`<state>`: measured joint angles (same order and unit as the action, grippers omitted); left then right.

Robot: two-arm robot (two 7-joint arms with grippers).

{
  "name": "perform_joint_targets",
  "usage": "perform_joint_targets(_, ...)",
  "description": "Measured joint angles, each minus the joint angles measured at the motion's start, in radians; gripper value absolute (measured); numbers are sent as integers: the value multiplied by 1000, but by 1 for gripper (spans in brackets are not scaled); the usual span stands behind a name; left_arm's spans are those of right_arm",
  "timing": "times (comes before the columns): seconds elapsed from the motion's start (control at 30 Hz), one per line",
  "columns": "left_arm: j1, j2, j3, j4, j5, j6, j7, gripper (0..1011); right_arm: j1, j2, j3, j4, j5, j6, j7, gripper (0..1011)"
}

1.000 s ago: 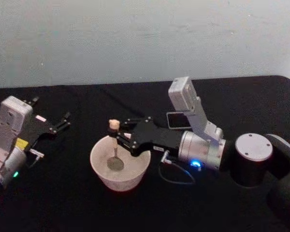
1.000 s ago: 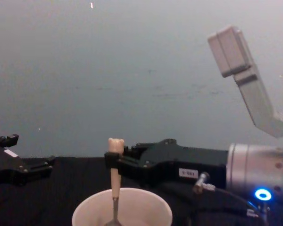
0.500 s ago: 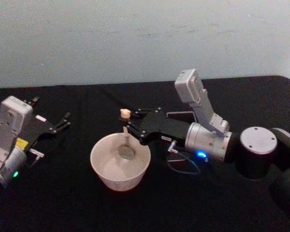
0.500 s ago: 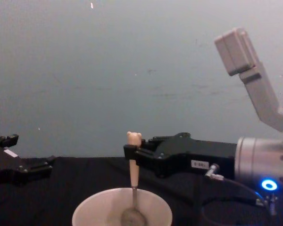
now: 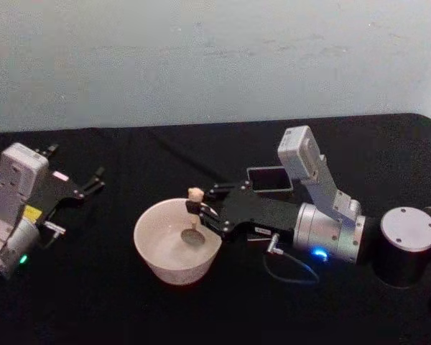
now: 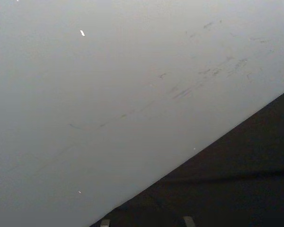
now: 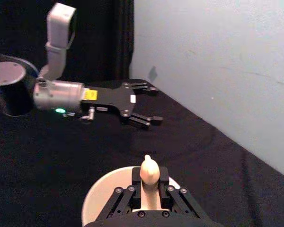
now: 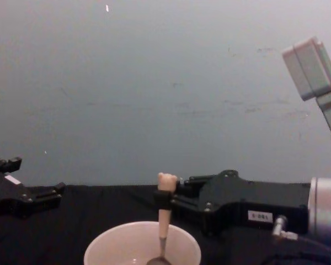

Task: Pick up the stirring spoon with one hand, stir inside the cup, then place it back in its original position.

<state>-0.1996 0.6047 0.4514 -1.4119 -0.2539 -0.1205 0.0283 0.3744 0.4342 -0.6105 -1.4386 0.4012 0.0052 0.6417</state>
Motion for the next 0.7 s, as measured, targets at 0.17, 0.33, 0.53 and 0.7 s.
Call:
perform_joint_targets(0.17, 0, 0, 0, 0, 0, 0, 0, 1002, -13, 8, -3, -29, 13, 7, 10, 207)
perform_joint_targets(0.33, 0, 0, 0, 0, 0, 0, 0, 1001, -15, 7, -5, -43, 25, 11, 12, 207)
perform_joint_targets(0.53, 0, 0, 0, 0, 0, 0, 0, 1001, -7, -6, -10, -41, 34, 15, 8, 205)
perform_joint_targets(0.7, 0, 0, 0, 0, 0, 0, 0, 1001, 6, -23, -8, -27, 39, 19, -9, 205)
